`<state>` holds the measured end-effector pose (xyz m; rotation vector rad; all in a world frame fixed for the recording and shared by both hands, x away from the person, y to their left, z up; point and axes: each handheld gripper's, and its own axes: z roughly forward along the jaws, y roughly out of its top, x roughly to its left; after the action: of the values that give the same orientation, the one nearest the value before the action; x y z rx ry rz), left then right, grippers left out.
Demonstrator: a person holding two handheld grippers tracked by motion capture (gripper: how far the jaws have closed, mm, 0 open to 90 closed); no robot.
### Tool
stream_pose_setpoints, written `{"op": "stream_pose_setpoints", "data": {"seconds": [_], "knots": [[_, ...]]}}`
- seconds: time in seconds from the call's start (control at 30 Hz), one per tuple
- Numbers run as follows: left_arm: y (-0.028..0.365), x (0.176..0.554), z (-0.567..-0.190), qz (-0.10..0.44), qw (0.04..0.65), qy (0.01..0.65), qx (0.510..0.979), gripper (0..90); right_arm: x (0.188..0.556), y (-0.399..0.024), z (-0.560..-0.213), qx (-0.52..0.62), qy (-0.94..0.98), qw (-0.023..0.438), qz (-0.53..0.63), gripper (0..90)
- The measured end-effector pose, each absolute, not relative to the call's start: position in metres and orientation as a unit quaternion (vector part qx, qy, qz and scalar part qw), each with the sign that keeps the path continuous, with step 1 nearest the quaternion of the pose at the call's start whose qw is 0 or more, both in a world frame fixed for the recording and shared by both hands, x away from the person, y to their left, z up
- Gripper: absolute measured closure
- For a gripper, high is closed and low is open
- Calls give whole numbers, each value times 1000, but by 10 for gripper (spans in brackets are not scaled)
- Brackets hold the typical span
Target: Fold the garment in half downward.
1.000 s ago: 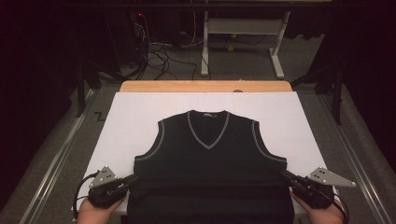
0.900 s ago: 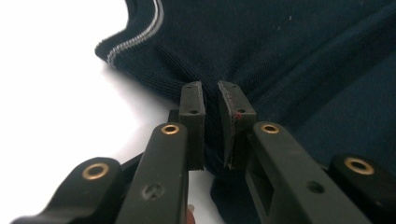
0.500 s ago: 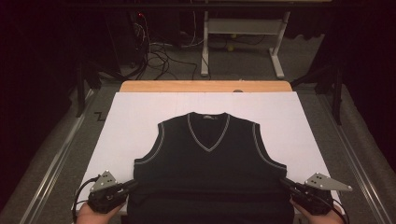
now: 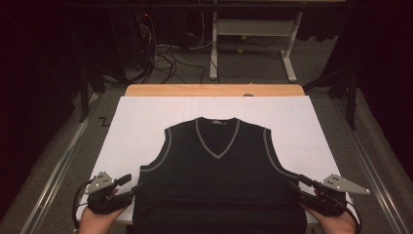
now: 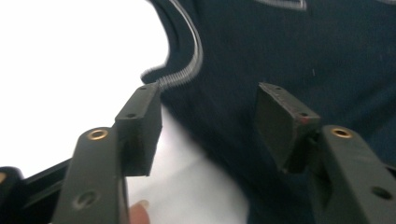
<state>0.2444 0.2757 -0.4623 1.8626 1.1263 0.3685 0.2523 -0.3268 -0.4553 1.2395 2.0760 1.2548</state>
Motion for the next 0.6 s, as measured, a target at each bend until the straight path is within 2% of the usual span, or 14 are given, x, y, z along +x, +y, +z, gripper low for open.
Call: {"op": "stream_pose_setpoints", "data": {"seconds": [0.03,0.07,0.1,0.17,0.2,0.23,0.27,0.33,0.37,0.4,0.6], "knots": [[276,248,-460,149,457,456,749,336,256,-326,-455,446,744,207,452,390],[276,248,-460,149,457,456,749,319,256,-326,-455,446,744,207,452,390],[275,254,-456,150,465,451,747,284,268,-325,-453,446,742,206,455,290],[273,260,-452,159,470,439,749,265,271,-324,-452,447,741,209,456,265],[272,264,-449,166,471,437,748,175,281,-322,-450,454,734,225,452,157],[270,268,-447,170,472,438,746,175,281,-322,-450,454,734,225,452,157],[268,277,-443,178,474,439,742,115,290,-320,-446,454,732,228,454,136],[266,282,-440,183,474,440,740,74,299,-318,-443,453,730,235,454,66],[265,288,-439,184,472,443,740,74,299,-318,-443,453,730,235,454,66],[262,295,-437,182,469,445,741,0,309,-316,-441,460,727,238,452,17],[250,328,-432,177,449,454,749,0,326,-310,-437,461,725,243,450,0]]}}
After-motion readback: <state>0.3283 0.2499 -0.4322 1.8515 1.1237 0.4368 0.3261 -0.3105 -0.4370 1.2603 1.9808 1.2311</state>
